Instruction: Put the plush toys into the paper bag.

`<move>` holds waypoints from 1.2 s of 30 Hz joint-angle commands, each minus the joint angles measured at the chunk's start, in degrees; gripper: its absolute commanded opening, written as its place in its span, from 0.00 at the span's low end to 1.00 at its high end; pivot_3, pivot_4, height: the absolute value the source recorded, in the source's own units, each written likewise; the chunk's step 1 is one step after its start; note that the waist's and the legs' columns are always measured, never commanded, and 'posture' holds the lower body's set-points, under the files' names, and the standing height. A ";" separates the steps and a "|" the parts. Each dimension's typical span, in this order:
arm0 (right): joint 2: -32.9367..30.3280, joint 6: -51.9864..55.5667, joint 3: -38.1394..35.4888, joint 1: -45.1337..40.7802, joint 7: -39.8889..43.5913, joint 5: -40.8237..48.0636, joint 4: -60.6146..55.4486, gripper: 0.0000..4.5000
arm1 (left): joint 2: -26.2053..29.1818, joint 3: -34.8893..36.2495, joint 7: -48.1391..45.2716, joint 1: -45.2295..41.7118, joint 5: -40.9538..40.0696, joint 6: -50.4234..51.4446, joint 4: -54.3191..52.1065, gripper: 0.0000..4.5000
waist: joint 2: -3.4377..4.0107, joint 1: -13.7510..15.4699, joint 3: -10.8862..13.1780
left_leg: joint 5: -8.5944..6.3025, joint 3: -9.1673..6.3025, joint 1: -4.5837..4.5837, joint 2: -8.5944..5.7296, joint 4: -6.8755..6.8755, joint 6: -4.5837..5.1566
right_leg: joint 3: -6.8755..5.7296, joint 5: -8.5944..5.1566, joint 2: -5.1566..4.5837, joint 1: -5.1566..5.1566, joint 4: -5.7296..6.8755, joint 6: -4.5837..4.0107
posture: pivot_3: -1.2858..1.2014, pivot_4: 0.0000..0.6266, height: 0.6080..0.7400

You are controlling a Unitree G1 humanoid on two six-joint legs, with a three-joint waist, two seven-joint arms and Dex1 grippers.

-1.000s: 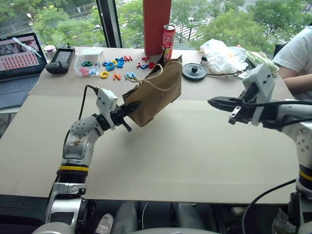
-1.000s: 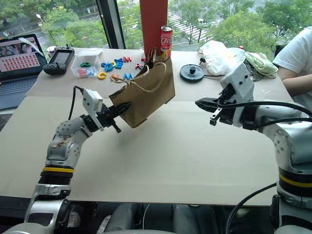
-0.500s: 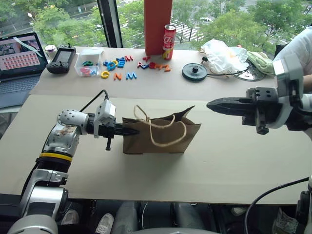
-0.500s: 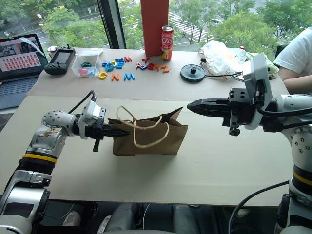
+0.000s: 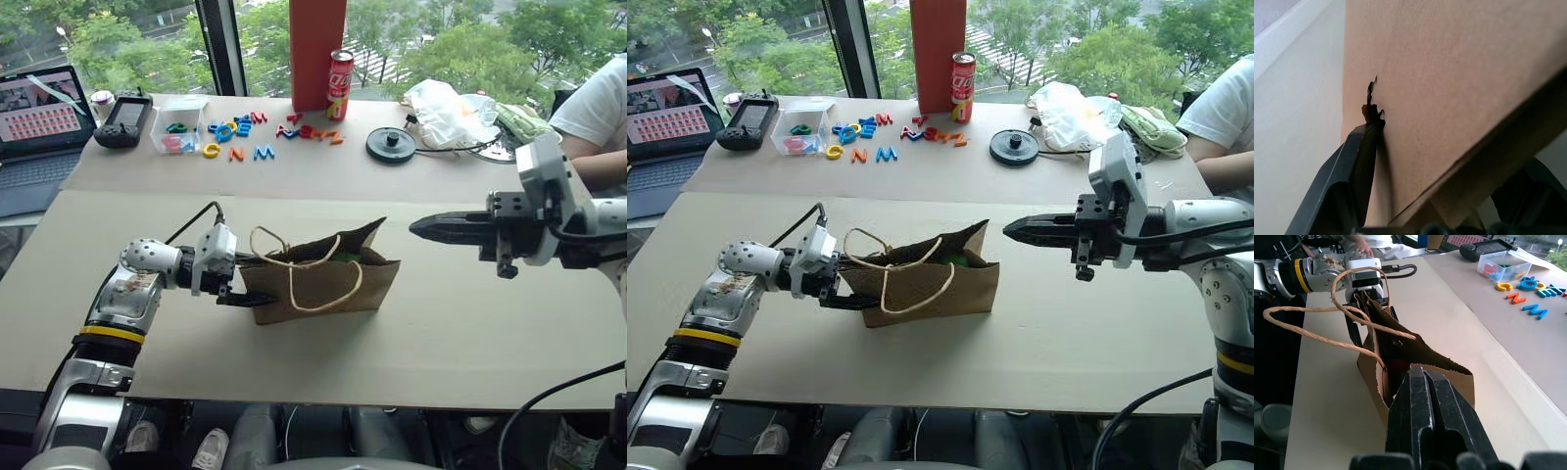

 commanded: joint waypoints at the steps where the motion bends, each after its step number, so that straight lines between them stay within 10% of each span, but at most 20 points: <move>1: -1.51 -2.10 0.16 -0.23 0.73 -1.03 0.07 0.00 | 5.15 4.52 0.35 -0.15 -3.70 6.13 -7.22 0.68 | 0.01 -0.22 0.00 | 0.00 0.01 0.01 0.00 -0.01 0.00 | 0.01 0.00 0.00 -0.01 0.01 0.00 | 0.52 0.24 0.99; 22: -2.17 -4.12 2.91 -1.52 2.62 -3.61 3.37 0.00 | 19.48 18.62 2.67 -6.31 -21.58 32.84 -14.05 0.68 | 0.03 -0.12 0.03 | 0.00 0.09 0.06 -0.01 -0.01 0.00 | 0.00 -0.05 0.02 -0.02 0.05 -0.01 | 0.52 0.24 0.99; 36: -2.10 -3.25 3.73 -3.67 1.87 -4.26 4.61 0.00 | 18.60 21.15 5.84 -8.79 -29.95 41.41 -14.15 0.68 | 0.04 -0.07 0.03 | 0.00 0.11 0.06 -0.06 -0.01 0.00 | 0.00 -0.05 0.01 -0.01 0.05 -0.01 | 0.52 0.24 0.99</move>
